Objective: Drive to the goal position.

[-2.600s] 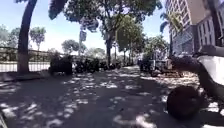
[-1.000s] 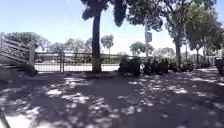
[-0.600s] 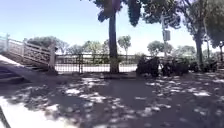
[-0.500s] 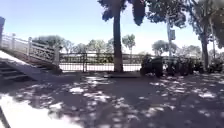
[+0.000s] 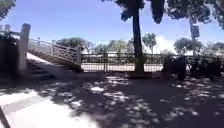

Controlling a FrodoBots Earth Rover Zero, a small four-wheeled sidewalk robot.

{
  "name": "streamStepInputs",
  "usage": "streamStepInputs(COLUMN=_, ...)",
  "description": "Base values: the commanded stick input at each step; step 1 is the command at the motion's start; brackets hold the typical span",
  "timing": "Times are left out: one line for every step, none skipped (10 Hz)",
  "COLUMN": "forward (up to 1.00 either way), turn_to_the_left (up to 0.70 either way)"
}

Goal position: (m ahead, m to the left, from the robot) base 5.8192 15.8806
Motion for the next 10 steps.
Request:
streamStepInputs(forward=0.0, turn_to_the_left=0.0)
streamStepInputs(forward=0.0, turn_to_the_left=0.0)
streamStepInputs(forward=0.0, turn_to_the_left=0.0)
streamStepInputs(forward=0.0, turn_to_the_left=0.0)
streamStepInputs(forward=0.0, turn_to_the_left=0.0)
streamStepInputs(forward=0.0, turn_to_the_left=0.0)
streamStepInputs(forward=0.0, turn_to_the_left=0.0)
streamStepInputs(forward=0.0, turn_to_the_left=0.0)
streamStepInputs(forward=0.25, turn_to_the_left=0.0)
streamStepInputs(forward=0.42, turn_to_the_left=0.0)
